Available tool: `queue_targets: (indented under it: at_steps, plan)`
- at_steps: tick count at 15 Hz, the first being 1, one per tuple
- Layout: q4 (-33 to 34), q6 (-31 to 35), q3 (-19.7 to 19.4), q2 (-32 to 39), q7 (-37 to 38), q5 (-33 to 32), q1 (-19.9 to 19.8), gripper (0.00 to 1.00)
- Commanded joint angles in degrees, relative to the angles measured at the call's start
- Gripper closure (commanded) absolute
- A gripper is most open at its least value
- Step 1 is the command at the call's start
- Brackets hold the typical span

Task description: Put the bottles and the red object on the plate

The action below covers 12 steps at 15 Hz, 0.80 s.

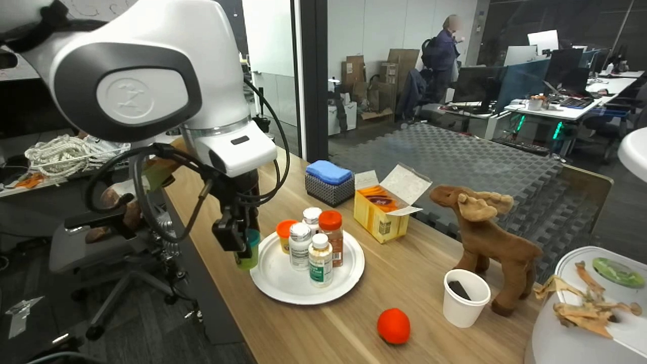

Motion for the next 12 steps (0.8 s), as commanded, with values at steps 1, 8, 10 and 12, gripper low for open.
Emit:
queue_targets:
  at_steps: [1, 8, 10, 12]
  plan:
    - [1.71, 3.41, -0.07, 3.20, -0.60, -1.79, 0.46, 0.72]
    - [6.29, 5.77, -1.29, 10.49, -1.16, -0.71, 1.66, 0.72]
    - [8.06, 5.46, -1.66, 11.43, -1.36, -0.46, 1.96, 0.72]
    - [9.48, 5.40, -1.92, 12.10, -1.56, -0.17, 2.17, 0.72]
